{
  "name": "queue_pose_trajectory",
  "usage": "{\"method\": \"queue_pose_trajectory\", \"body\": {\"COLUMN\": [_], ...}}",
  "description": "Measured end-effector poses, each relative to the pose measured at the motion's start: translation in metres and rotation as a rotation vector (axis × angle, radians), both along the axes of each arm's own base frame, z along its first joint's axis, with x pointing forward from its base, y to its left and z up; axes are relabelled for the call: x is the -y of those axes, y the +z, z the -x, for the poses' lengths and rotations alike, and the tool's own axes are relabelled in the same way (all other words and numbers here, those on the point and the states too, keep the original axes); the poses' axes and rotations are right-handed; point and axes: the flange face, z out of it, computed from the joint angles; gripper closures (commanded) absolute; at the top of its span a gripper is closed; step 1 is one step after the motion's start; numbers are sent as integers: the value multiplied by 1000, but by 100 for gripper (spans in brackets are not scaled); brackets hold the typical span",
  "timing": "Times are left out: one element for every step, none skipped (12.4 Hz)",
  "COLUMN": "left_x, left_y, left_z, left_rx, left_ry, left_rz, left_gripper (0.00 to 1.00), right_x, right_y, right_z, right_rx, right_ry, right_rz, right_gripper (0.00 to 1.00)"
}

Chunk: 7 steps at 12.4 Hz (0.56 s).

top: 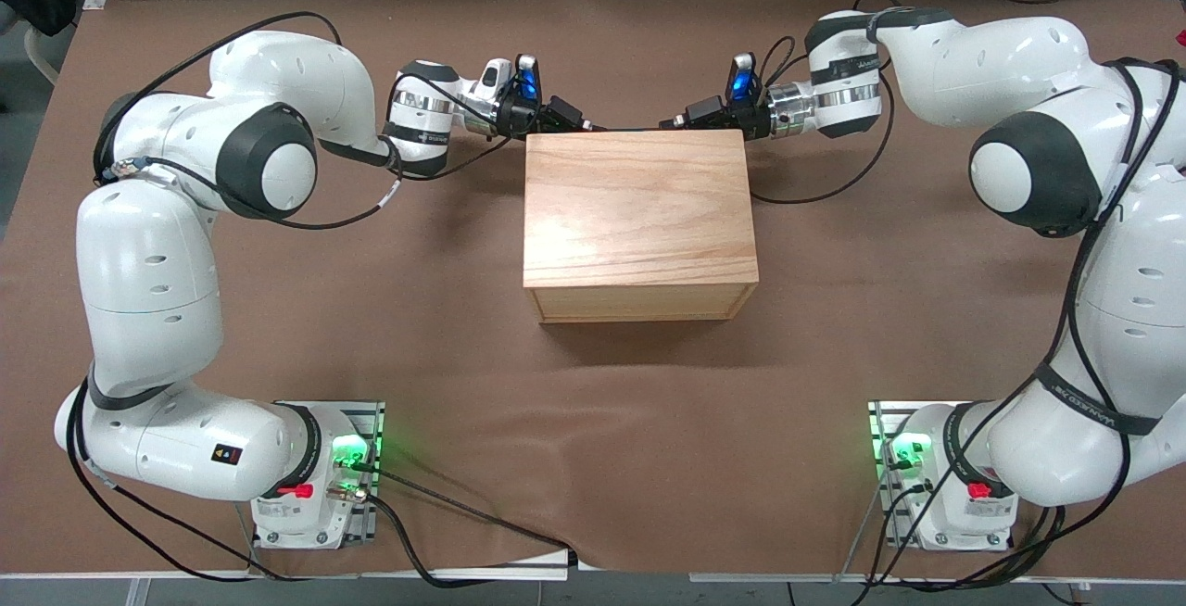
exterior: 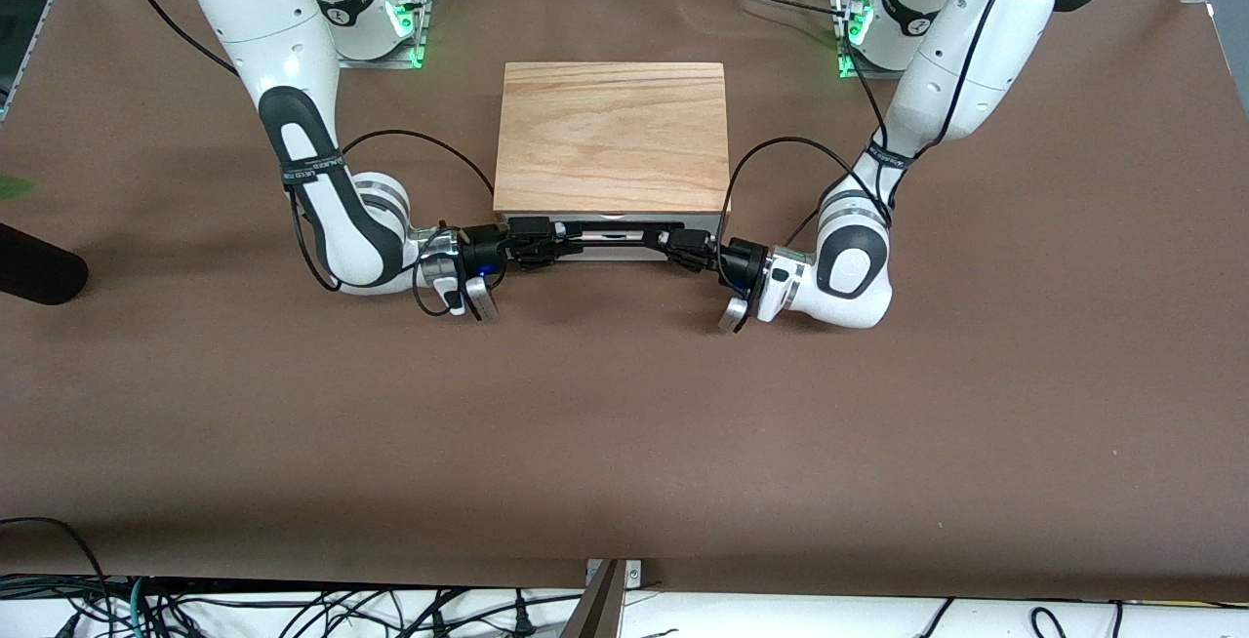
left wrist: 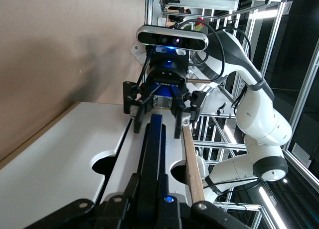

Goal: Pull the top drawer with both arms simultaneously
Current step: 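Close both grippers on the ends of the black handle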

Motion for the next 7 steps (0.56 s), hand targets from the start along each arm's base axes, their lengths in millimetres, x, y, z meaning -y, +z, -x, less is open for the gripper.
{"method": "queue_pose_trajectory", "body": {"left_x": [0,0,0,0,0,0,0], "left_y": [0,0,0,0,0,0,0], "left_z": [0,0,0,0,0,0,0], "left_rx": [0,0,0,0,0,0,0], "left_ry": [0,0,0,0,-1,-1,-1], "left_rz": [0,0,0,1,1,1,1], "left_gripper": [100,100,100,100,100,100,100], "right_x": [0,0,1,2,5,8,10], "right_y": [0,0,1,1,-2,-2,-5], "right_z": [0,0,0,0,0,1,1], "right_rx": [0,-1,-2,-4,-8,-9,-9], "right_ry": [0,0,1,2,-2,-3,-7], "right_rz": [-2,-4,-8,-14,-11,-16,-13], "right_gripper": [64,66,74,77,80,82,85]}}
